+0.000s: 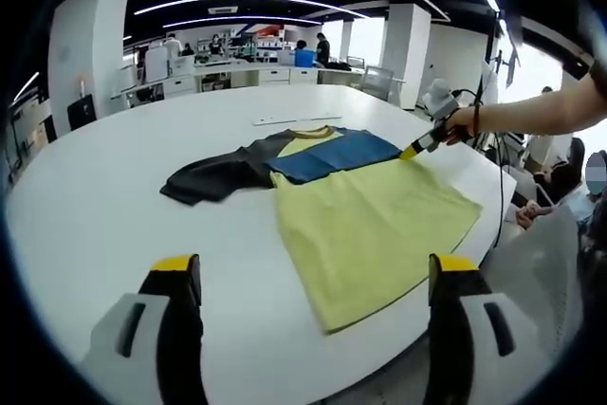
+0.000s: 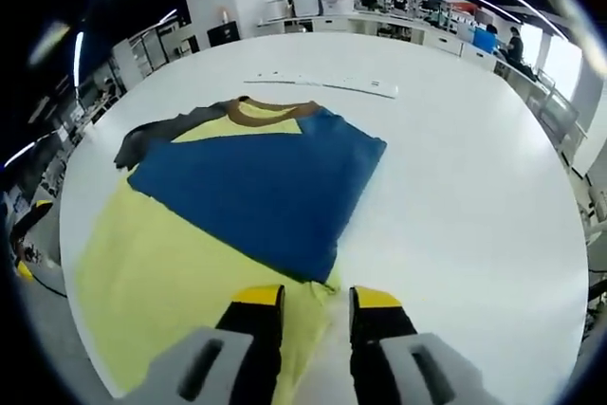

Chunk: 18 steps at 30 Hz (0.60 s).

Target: Fold the garment on the visible template until the final outline fits inside the template.

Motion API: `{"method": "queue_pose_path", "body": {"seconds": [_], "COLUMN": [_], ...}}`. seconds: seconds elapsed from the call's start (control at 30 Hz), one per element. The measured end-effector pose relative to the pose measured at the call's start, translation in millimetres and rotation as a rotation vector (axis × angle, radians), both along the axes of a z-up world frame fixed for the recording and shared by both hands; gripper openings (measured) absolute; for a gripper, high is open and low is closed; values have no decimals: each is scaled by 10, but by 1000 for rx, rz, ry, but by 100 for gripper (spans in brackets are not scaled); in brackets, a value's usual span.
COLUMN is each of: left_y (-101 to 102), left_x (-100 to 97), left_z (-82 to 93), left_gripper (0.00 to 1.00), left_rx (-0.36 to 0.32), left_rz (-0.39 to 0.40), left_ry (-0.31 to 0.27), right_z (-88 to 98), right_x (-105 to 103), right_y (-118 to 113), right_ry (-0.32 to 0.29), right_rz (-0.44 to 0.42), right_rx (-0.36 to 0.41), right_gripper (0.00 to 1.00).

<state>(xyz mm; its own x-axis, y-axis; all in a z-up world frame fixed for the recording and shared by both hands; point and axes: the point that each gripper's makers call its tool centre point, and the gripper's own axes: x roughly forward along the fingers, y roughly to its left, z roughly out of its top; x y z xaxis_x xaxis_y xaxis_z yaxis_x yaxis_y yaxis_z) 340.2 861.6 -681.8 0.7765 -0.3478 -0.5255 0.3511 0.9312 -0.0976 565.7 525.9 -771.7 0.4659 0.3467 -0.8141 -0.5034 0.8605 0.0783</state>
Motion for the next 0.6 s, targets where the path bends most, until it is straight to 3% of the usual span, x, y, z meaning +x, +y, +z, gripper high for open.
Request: {"method": "queue_pose_path", "body": {"seconds": [0.1, 0.23, 0.27, 0.6], "left_y": [0, 6, 5, 58], "left_x": [-1, 6, 5, 51], "left_z": [-6, -8, -10, 1], "left_gripper": [97, 96, 96, 94], "left_rx": [1, 1, -2, -4], "left_rz": [-1, 5, 7, 20], "left_ry": [4, 5, 5, 4], "right_z": [-8, -7, -16, -23], "right_x": [51, 59, 63, 62], "right_y": [-47, -58, -65, -82], "right_ry": [-30, -25, -27, 0], "right_rz": [-10, -32, -12, -20], "right_rx": [-4, 14, 5, 34], "right_gripper": [14, 8, 0, 0]}}
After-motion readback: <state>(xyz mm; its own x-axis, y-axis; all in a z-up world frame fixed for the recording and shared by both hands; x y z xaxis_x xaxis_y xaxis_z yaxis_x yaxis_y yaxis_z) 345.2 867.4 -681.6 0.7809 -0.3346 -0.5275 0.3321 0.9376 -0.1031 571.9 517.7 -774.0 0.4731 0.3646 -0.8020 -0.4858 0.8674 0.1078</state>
